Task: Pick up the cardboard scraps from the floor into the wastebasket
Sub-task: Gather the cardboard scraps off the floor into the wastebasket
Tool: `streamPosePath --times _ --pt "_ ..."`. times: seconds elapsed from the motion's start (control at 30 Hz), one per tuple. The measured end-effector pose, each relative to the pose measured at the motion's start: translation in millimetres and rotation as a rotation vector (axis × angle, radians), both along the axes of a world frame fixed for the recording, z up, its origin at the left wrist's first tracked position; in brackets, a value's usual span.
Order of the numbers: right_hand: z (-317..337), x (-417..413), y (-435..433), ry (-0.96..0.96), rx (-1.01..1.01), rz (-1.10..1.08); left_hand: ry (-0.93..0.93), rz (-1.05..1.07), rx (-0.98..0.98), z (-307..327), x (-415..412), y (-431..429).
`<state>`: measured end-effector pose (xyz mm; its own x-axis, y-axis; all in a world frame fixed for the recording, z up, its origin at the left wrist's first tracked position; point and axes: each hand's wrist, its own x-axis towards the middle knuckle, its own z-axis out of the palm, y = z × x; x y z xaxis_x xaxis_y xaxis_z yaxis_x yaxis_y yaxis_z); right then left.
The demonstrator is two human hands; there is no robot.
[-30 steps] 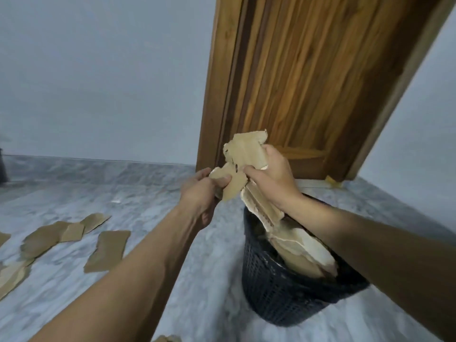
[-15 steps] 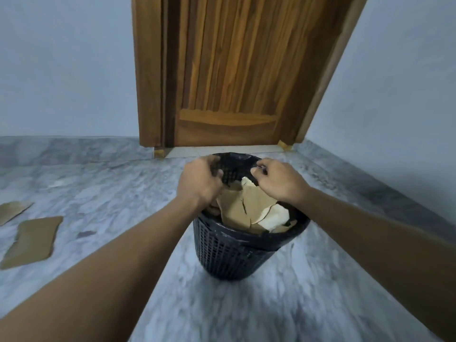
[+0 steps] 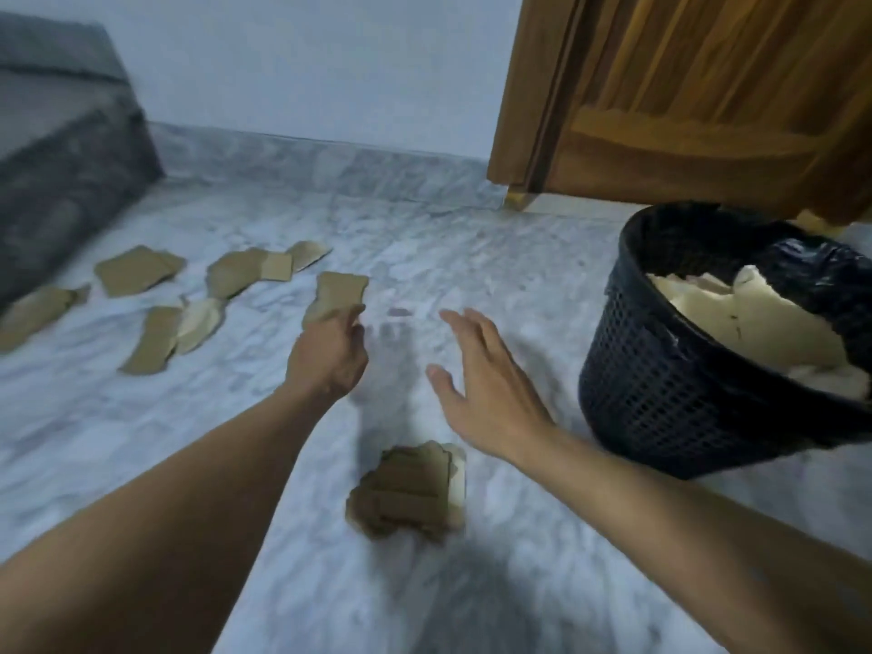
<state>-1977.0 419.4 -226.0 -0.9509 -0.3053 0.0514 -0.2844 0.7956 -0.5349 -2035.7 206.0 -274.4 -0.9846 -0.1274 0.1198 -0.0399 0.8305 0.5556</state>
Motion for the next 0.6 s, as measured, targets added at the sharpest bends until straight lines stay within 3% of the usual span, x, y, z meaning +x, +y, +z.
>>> streamPosePath --times 0.1,0.2,0.3,0.47,0.6 --pt "-83 23 -36 -0.282 0.193 -0.011 -0.032 0.062 -0.056 -37 7 -48" --pt "-136 25 -66 -0.179 0.304 -0.067 -0.026 0.11 -0.124 -57 5 -84" --pt "-148 -14 -94 -0.054 0.249 -0.072 -0.007 0.177 -0.19 -69 -2 -122" --pt "-147 -116 -137 -0.038 0.214 -0.054 0.024 0.365 -0.198 -75 -20 -192" --pt "-146 -194 -175 -0.046 0.305 0.019 0.036 0.482 -0.228 -77 -52 -263"
